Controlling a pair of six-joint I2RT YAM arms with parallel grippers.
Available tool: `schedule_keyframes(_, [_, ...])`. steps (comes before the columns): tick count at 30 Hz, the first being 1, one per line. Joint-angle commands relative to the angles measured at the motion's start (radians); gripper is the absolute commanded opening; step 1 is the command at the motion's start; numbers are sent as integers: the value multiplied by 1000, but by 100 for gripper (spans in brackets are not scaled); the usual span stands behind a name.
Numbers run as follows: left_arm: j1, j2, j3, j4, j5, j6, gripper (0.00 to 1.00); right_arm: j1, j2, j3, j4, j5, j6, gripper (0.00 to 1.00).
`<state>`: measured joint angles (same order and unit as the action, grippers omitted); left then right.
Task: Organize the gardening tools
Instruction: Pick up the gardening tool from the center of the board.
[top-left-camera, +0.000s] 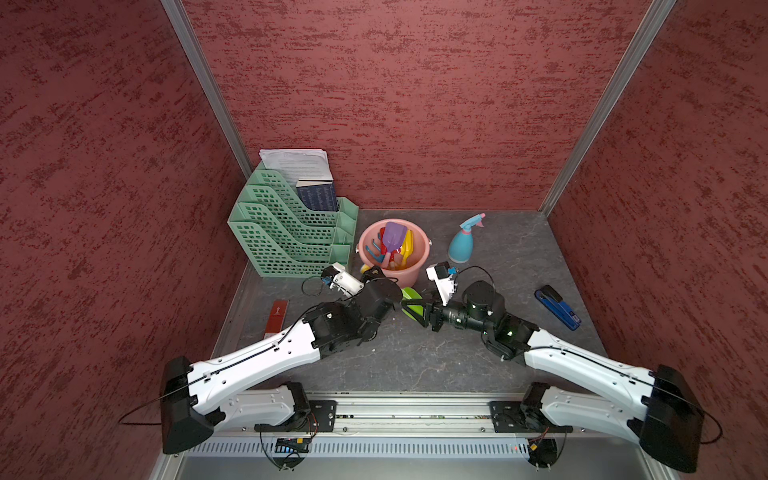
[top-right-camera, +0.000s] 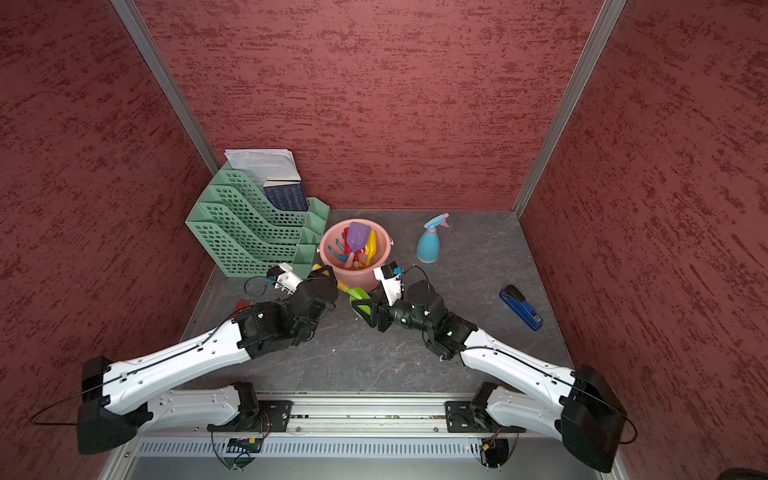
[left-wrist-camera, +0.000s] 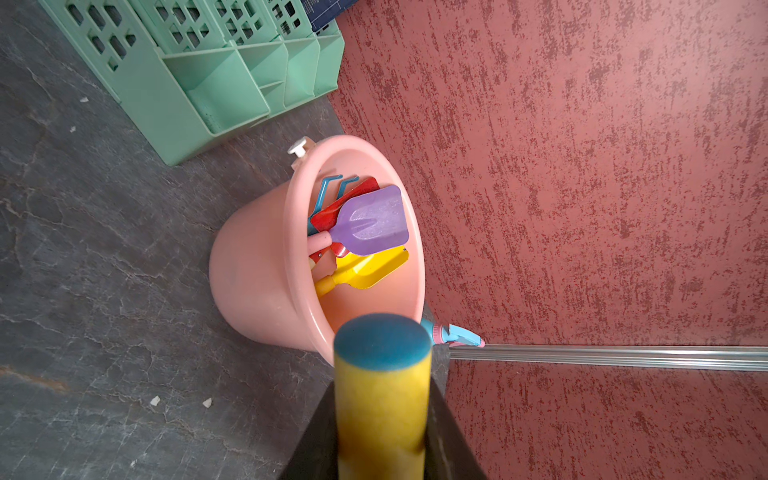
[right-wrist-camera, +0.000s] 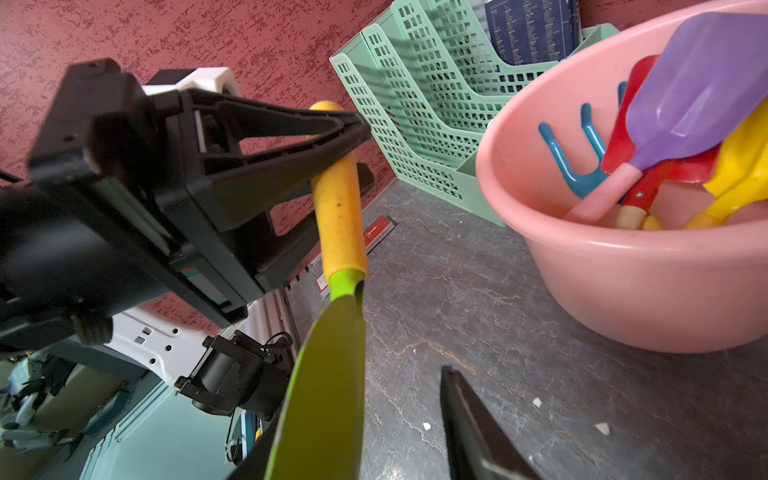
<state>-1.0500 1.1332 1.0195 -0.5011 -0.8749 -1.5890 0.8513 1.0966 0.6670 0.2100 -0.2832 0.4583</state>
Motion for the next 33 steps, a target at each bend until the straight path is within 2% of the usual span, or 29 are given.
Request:
schedule_keyframes(1, [-16,-33,-12,9,-27,24,0,2,-15,34,-55,71,-14,0])
schedule_keyframes(3, [-23,-39,-7,-6,-52,33,0,3,-29,26,-64,69,-20,0])
schedule_keyframes(8, [-30,-55,-14,-13,-87,39,0,3,-48,19,-76,56,-20,44])
schedule_keyframes(10, [-33,-58,-14,-21,-99,40,0,2,-60,12,-78,63,-14,51])
schedule_keyframes(13, [-39,-61,-12,-34,-118,44,0,5,-79,4,-85,76,-10,56])
schedule_keyframes(17, [-45,-64,-13,-49,-141,43,0,5,-99,2,-97,78,-13,60])
schedule_keyframes(25, [-57,-70,-28,1,-142,44,0,6,-64,21,-100,48,-21,58])
schedule_keyframes(33, [-68,-72,-36,28,-146,43,0,11,-12,38,-80,48,-24,47])
